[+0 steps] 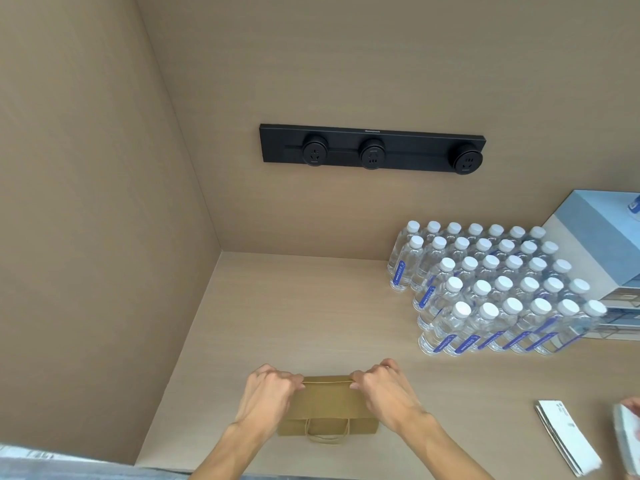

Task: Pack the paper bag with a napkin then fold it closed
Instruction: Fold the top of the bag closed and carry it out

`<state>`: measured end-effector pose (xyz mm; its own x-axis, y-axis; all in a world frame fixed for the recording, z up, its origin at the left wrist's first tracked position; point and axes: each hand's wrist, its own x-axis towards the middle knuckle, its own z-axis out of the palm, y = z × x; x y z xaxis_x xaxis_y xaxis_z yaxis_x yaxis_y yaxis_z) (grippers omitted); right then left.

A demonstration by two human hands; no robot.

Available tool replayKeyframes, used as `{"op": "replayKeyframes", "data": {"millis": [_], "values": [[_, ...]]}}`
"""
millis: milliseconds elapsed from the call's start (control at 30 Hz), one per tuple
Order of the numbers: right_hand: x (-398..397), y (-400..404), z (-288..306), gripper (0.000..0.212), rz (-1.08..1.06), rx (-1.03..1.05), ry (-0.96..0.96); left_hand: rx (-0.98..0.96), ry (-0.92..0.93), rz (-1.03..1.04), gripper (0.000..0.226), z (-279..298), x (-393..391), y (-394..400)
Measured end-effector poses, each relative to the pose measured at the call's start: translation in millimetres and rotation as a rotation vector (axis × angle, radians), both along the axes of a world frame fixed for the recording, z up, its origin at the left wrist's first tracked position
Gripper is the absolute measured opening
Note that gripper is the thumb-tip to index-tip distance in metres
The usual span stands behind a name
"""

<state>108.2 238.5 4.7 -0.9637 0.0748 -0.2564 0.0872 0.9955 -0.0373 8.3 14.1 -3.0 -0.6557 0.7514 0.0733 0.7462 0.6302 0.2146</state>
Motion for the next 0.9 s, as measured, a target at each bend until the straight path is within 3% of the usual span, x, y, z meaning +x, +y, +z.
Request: {"op": "replayKeyframes", "data": {"millis": [200, 467, 700, 900], "values": [[-16.2, -28.7, -2.7, 0.022, 0.047, -0.018, -0.037, -0.015, -0.02, -0.073, 0.04, 12.2, 8.3, 20.7], [12.9, 9.4, -11.7, 0.022, -0.007, -0.033, 0.038, 0.053, -0.129, 0.012, 0.048, 4.4, 1.5, -8.6], [25.0, 23.8, -17.5, 0.058, 0.013, -0.141, 0.043, 0.081, -0.138, 0.049, 0.053, 6.0, 4.2, -16.4], [32.8, 32.6, -20.5, 0.063, -0.047, -0.408, 0.006, 0.13, -0.224, 0.079, 0.06, -9.9, 4.6, -23.6]]}}
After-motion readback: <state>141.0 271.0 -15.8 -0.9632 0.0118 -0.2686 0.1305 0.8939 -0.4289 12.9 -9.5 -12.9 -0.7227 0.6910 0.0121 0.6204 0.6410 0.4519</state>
